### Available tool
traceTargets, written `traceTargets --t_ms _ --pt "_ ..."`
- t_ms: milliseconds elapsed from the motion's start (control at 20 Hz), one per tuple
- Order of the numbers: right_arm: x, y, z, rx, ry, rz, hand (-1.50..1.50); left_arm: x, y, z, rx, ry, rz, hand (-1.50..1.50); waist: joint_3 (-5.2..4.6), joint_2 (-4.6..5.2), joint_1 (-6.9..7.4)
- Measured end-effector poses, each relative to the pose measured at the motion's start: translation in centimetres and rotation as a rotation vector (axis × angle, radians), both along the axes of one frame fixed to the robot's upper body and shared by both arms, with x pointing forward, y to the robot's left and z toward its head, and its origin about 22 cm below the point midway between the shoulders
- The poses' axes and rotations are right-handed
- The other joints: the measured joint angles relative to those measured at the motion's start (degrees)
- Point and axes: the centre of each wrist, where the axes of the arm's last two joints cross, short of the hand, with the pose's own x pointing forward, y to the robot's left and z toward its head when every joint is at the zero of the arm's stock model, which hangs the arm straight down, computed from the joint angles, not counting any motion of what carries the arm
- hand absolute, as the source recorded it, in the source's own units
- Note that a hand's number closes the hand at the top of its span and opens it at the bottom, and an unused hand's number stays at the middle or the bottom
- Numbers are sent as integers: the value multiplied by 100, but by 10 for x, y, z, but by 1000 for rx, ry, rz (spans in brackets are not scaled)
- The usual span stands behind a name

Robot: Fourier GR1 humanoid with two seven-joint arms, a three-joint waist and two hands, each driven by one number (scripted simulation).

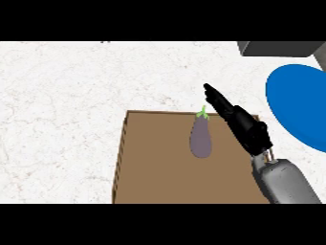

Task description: Pick the eggplant from the tray and place it in the plate

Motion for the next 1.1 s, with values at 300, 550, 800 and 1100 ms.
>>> traceTargets --t_ms 300,550,800,1100 --pt "21 21 -19 21 348 -268 150 5 -36 -11 -72 17 -187 0 167 120 168" --pt "40 21 -17 -270 394 -502 -150 3 -64 -27 -137 76 -330 0 149 89 251" --pt "53 75 -7 -376 424 -704 -150 0 -79 -44 -183 117 -403 0 205 51 241" --pt "66 113 24 -568 356 -758 -150 -3 -76 -55 -195 130 -406 0 248 29 165"
